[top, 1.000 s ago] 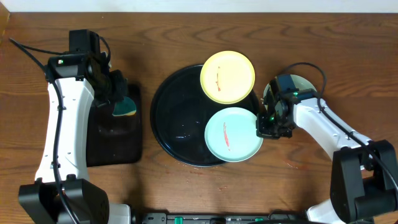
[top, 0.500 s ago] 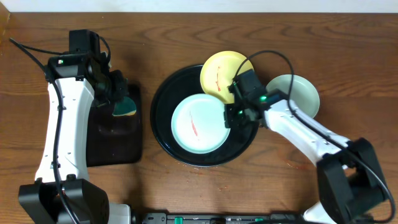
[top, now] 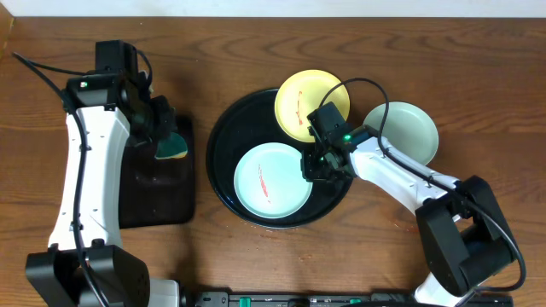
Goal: Clean dirty plates on tray and stack at the side
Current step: 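Reach the right gripper to the rim of the other pale green plate, then bring the held sponge over the second pale green plate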
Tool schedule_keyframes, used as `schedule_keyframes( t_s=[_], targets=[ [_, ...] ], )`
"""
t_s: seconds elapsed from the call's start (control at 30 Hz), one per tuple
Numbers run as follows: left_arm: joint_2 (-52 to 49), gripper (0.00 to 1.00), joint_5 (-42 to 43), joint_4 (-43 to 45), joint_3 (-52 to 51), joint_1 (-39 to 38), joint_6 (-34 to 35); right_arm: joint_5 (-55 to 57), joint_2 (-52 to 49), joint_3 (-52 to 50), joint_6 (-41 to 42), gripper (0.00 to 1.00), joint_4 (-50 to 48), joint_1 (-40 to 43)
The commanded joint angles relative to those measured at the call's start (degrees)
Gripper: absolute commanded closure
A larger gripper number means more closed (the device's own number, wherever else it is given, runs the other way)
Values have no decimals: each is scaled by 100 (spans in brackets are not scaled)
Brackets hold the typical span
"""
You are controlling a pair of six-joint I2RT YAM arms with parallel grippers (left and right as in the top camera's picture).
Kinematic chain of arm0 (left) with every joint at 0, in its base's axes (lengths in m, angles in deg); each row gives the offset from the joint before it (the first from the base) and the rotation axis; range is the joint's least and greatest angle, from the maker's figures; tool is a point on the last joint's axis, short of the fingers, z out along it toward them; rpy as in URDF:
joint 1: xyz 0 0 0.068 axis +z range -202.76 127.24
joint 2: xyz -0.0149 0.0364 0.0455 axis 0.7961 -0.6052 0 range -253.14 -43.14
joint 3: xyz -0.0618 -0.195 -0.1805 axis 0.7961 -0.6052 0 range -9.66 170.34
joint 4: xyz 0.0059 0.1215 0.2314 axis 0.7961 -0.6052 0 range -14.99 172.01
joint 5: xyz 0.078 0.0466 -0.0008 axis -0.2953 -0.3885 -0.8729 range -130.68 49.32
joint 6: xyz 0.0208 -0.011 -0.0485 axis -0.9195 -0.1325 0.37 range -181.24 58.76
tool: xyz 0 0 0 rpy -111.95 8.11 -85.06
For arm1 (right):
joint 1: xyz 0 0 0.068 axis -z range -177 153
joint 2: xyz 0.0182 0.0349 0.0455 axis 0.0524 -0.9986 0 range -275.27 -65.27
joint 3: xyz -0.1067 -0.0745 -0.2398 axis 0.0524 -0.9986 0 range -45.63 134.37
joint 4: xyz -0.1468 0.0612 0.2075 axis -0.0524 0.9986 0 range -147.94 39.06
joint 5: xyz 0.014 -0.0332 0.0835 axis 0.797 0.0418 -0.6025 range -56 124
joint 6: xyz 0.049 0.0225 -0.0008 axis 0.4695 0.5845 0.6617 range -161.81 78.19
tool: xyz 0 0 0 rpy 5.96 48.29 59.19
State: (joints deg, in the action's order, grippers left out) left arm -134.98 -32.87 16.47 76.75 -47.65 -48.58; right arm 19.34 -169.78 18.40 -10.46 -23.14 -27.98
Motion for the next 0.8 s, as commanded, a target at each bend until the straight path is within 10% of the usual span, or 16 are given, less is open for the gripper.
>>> schedule_keyframes(
  t_s=[0.0,0.77],
  targets=[
    [0,93,59,11,-7,-247,319,-83,-57,190,-269,73,17,57],
    [-750,93,59,308,-107,-1263,1211,282,-879,1043,-1322,94,717,131]
  ],
)
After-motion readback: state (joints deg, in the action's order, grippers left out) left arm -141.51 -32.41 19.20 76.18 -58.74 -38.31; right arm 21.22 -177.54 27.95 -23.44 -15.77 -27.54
